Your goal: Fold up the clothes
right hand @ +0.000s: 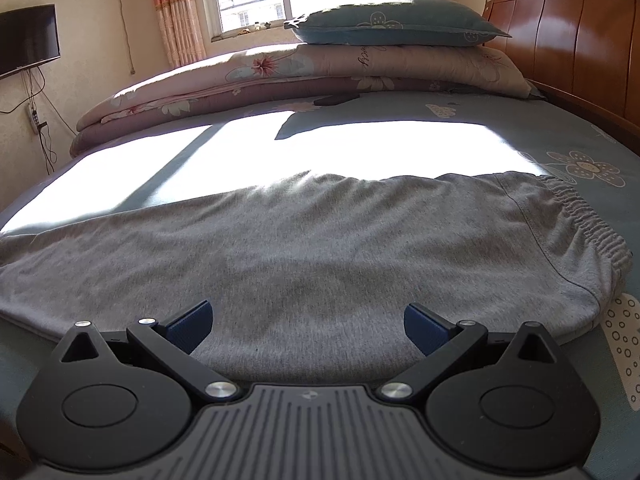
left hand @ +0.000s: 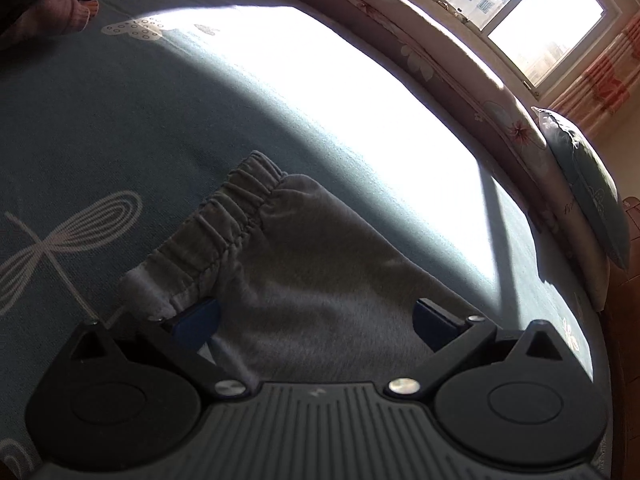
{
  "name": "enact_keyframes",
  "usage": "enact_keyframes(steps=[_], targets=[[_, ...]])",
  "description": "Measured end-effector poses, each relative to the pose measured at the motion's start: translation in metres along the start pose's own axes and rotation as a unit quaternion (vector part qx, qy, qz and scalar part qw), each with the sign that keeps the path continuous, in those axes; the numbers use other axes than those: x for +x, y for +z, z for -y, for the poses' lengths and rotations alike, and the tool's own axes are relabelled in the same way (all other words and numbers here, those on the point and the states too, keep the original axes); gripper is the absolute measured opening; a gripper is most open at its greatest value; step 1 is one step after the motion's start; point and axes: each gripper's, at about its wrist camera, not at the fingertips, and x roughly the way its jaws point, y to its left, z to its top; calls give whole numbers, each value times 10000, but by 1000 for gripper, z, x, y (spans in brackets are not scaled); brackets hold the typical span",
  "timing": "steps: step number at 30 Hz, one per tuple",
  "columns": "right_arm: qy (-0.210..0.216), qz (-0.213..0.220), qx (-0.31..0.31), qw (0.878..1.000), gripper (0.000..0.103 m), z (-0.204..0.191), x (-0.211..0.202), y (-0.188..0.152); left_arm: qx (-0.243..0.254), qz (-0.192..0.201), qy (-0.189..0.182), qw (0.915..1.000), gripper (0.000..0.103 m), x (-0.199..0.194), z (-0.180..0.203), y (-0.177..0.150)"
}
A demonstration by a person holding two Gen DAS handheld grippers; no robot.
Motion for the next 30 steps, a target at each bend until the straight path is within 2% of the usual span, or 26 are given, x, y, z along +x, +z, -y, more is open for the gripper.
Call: enact_keyframes(steps=[3, 6, 9, 13, 14, 19, 23, 24, 27, 30], targets=[[-57, 30, -125, 9999, 103, -3, 1, 1, 181, 285, -536, 9980, 102, -13, 19, 13], [-14, 3, -55, 10000, 103, -3, 4, 2, 346, 368, -753, 9959, 102, -6, 39, 28], [75, -72, -14, 9999, 103, -5, 8, 1, 320, 242, -622, 9973, 102, 20, 47, 39], [41, -162, -148, 9998, 103, -8, 15, -3, 175, 202, -98, 9996, 102, 53, 33, 42], [53, -201, -157, 9997, 103, -8, 18, -4, 129, 202, -73, 9997, 102, 54, 29, 42], [14, -210, -239, 9995, 103, -8, 25, -7, 55, 294, -206, 9993, 102, 39, 32, 41], [17, -201, -259, 9995, 103, -10, 28, -8, 239, 211, -745, 9967, 102, 28, 54, 33], [10, -200, -270, 9994, 103, -10, 29, -9, 352, 192, -778, 9962, 102, 27, 59, 29], [-17, -213, -366, 9991, 103, -12, 30, -12, 574, 144, -397, 9975, 102, 38, 63, 23], [-41, -231, -392, 9990, 103, -13, 30, -12, 235, 63, -99, 9997, 102, 49, 49, 28]])
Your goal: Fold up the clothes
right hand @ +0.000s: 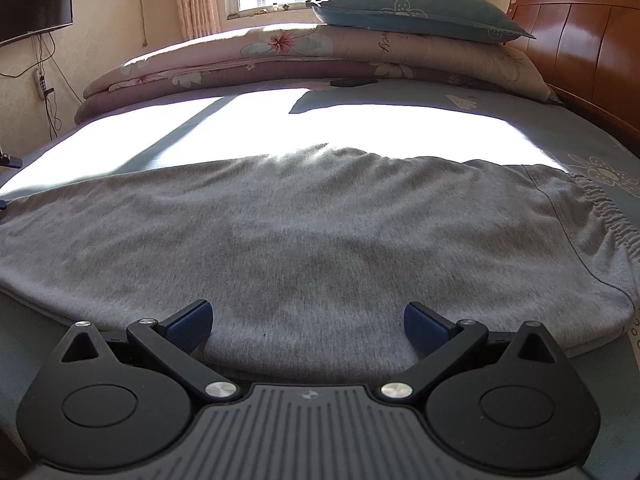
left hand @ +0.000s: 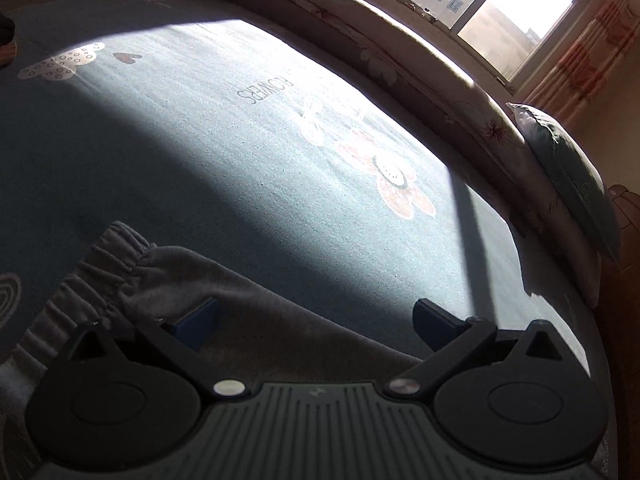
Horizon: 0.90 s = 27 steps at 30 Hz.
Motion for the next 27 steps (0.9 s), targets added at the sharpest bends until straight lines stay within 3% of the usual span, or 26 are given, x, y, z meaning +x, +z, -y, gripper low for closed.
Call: enact_keyframes(steps=[3, 9, 17, 21, 27], targets=[[-66, -59, -90, 9999, 103, -3, 3, 0, -257, -31, -9, 9997, 102, -5, -7, 10], [-307, -94, -205, 9993, 103, -10, 7, -2, 69, 79, -433, 9990, 102, -28, 17, 21], [-344, -169, -195, 9991, 103, -10, 8, 1, 40, 8, 71, 10000, 102, 24, 4, 8], [-331, -142, -200, 9992, 103, -10, 8, 0, -63, 97, 192, 9997, 102, 20, 6, 13], [-328, -52, -206, 9992, 103, -10, 8, -3, 325, -180, -408, 9985, 102, 9, 43, 0]])
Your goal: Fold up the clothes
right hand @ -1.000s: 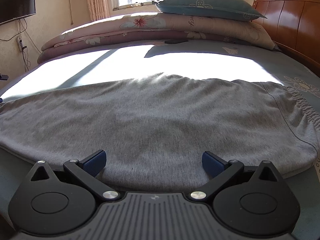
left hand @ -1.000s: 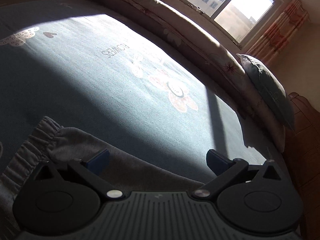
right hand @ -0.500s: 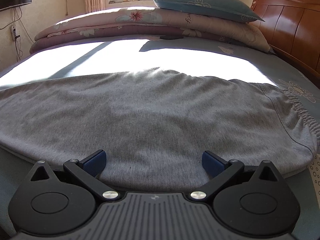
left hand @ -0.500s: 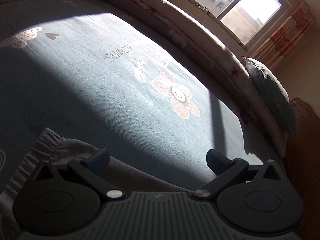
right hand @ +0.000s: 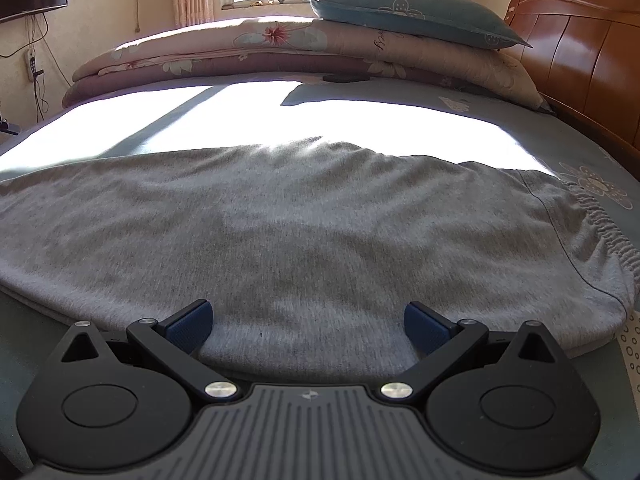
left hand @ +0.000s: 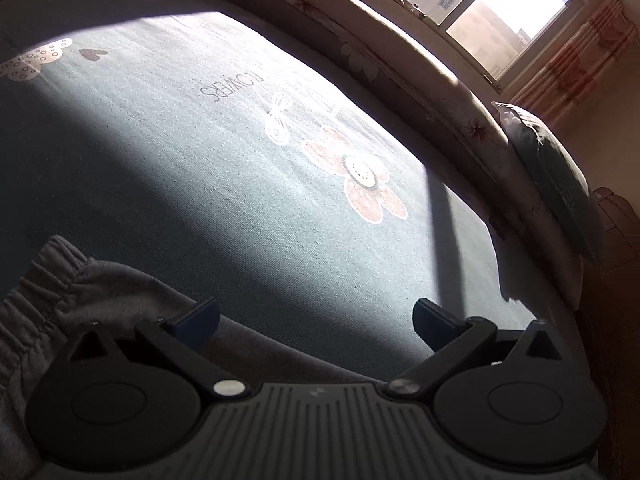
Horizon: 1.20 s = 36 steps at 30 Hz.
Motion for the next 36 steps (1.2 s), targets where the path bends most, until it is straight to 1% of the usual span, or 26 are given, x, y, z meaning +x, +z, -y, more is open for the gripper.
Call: enact_keyframes(steps=[3, 5, 8, 12, 14, 17, 21, 23, 25, 28, 30, 33, 36], targets=[[-12, -7, -3, 10000, 103, 0, 0, 0, 201, -251, -296, 9990, 102, 7, 20, -17], [-46, -70, -65, 9999, 103, -1, 3, 1, 311, -329, -383, 9982, 102, 14, 33, -29], [-22, -164, -8, 9999, 103, 1, 5, 6, 372, -301, -332, 9983, 102, 25, 42, -42], [-45, -189, -64, 9998, 103, 0, 5, 5, 339, -317, -166, 9988, 102, 34, 40, -45], [-41, -193, -109, 9997, 103, -1, 4, 5, 313, -371, -75, 9988, 102, 24, 43, -41], [78, -220, -59, 9997, 103, 3, -1, 9, 447, -257, -96, 9986, 102, -5, 52, -34], [464, -154, 151, 9987, 103, 10, -16, 10, 562, -108, -188, 9982, 102, -50, 63, -25], [613, -119, 208, 9978, 103, 12, -24, 10, 558, -131, -151, 9982, 102, -67, 67, -23], [749, -116, 275, 9967, 103, 14, -30, 9, 598, -138, -192, 9979, 102, -81, 71, -27], [862, -156, 388, 9954, 103, 14, -35, 5, 553, -253, -264, 9978, 102, -87, 76, -51], [931, -206, 423, 9945, 103, 13, -37, 1, 556, -356, -196, 9976, 102, -79, 82, -80], [1020, -266, 417, 9936, 103, 13, -43, -4, 742, -504, -133, 9959, 102, -61, 98, -122], [1044, -315, 424, 9931, 103, 15, -49, -6, 754, -543, -181, 9955, 102, -47, 111, -151]])
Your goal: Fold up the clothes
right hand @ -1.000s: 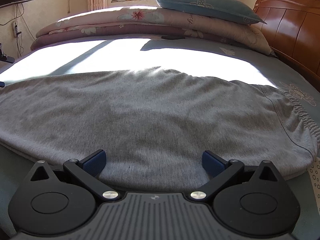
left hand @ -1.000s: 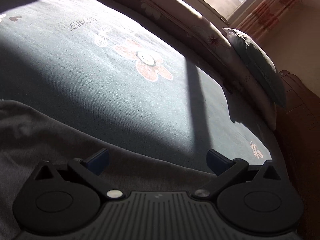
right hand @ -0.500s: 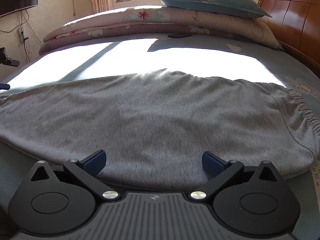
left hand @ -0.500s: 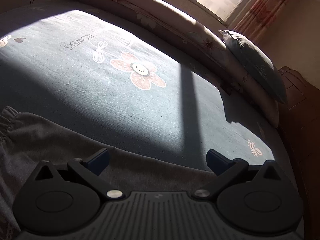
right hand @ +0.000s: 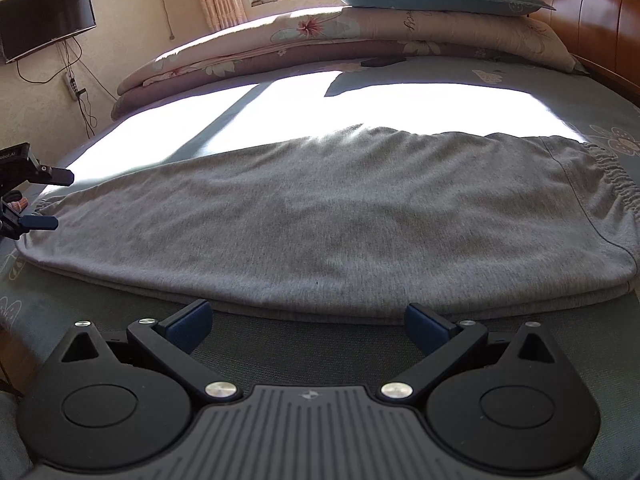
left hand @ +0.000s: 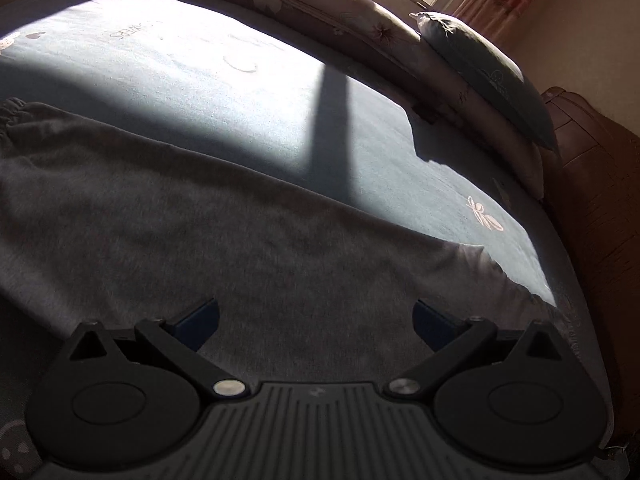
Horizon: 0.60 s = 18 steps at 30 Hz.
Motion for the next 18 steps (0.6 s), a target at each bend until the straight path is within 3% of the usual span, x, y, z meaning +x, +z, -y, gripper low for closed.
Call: enact_keyframes(steps=[6, 10, 14, 18], targets=[[-27, 14, 177, 9998, 103, 9, -14, -7, -322, -177, -131, 9992, 102, 20, 0, -21], [-63, -245, 441, 9987, 103, 18, -8, -13, -404, -92, -227, 9989, 102, 6, -9, -15], [-40, -306, 682, 9972, 103, 25, -3, -18, -678, 357, -377, 9963, 102, -36, -38, 9], [-69, -325, 638, 9974, 103, 24, -2, -17, -1473, 957, -468, 9833, 102, -83, -99, 36]])
